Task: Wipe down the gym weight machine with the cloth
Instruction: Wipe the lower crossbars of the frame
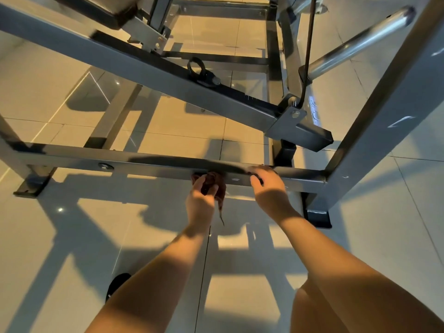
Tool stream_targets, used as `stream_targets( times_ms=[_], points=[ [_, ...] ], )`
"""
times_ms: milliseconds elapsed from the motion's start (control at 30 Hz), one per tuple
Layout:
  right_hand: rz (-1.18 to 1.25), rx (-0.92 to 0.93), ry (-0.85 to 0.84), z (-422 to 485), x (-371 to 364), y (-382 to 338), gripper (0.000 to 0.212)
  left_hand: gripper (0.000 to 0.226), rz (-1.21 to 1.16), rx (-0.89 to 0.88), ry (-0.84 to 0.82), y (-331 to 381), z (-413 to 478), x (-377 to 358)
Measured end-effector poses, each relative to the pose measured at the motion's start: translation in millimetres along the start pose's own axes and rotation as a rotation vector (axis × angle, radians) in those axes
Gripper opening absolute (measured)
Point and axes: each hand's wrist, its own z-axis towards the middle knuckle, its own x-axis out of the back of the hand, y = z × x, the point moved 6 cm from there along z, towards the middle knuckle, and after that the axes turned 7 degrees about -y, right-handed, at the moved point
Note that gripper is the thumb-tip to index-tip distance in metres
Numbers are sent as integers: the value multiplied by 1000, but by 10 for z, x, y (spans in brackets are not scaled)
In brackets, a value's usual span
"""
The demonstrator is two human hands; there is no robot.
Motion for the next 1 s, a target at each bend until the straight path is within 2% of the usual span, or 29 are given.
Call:
stream_targets(
  times_ms=[100,233,333,400,500,567,633,733,800,867,1000],
  points=[
    [66,-114,-39,-5,-10,188,32,38,-3,-65,6,43,11,-181],
    [217,-191,-51,-23,29,245,33,30,64,-67,-168,157,-50,-683],
    [216,-196,-44,-22,28,245,32,26,177,-126,-223,158,10,-791],
    [190,-179,-33,-39,25,224,31,29,160,-103,-171,63,79,-647],
    [178,-149,-11,-64,34,203,31,31,-5,-66,29,-106,131,-332],
    [184,-141,-14,-84,22,205,30,27,-80,-19,80,-182,129,-318],
    [189,-146,-20,-84,-3,229,31,25,-80,-7,63,-90,89,-455],
    [261,-194,-18,-60,-27,304,31,16,16,-60,-129,177,-13,-799],
    [313,-212,-24,-47,-25,327,30,14,90,-106,-189,236,-14,-950],
    [322,-214,-41,-55,-12,303,30,13,58,-102,-159,207,27,-871],
    [261,-198,-22,-75,29,263,32,19,-139,-74,19,-17,138,-442]
  ],
)
